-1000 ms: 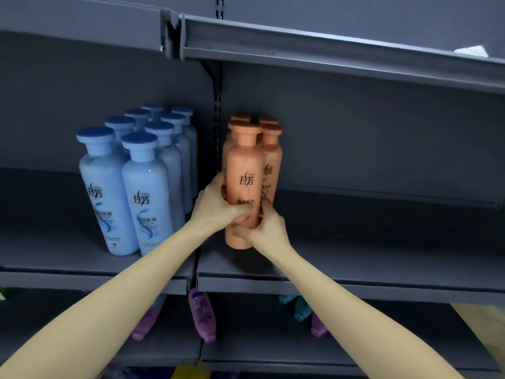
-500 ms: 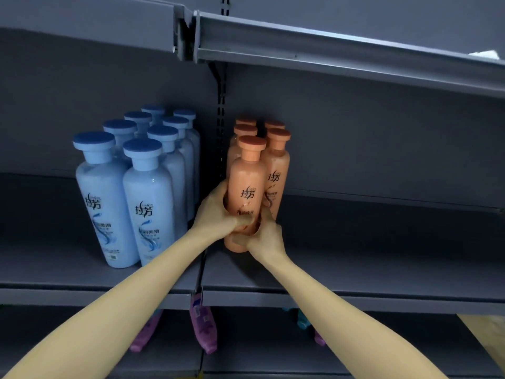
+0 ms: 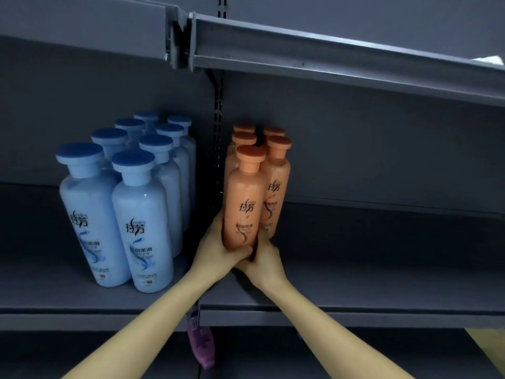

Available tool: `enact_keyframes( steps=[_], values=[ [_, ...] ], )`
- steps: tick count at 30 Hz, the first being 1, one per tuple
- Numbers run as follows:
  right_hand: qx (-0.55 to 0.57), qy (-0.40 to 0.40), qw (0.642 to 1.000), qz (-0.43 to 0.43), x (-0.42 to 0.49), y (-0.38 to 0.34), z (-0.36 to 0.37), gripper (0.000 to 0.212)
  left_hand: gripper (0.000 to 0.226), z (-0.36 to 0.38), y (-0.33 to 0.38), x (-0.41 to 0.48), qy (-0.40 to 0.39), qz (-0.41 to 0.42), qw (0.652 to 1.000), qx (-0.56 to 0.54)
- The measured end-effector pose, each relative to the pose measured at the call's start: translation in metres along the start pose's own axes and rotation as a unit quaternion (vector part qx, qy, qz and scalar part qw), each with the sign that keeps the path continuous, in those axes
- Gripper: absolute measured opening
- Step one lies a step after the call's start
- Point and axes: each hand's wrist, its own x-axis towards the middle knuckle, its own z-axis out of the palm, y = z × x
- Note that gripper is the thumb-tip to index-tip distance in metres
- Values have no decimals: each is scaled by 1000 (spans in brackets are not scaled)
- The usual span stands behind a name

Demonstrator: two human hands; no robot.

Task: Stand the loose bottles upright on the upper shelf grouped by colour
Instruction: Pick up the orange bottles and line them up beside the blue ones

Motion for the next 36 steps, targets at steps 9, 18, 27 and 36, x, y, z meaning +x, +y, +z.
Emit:
enact_keyframes(
  steps=[9,18,27,36],
  values=[
    [-41,11,999,-2,11,-2,6,58,91,1,-2,8,-8,-20,1000,5],
    [-44,12,999,1,17,0,12,63,92,-2,-2,12,-13,-27,1000,-6],
    [-52,15,999,-5,20,1,14,59,91,-3,-1,13,-16,-29,999,-1],
    [-73,14,997,5,20,4,17,58,90,-3,-3,13,-29,-29,999,-4]
  ],
)
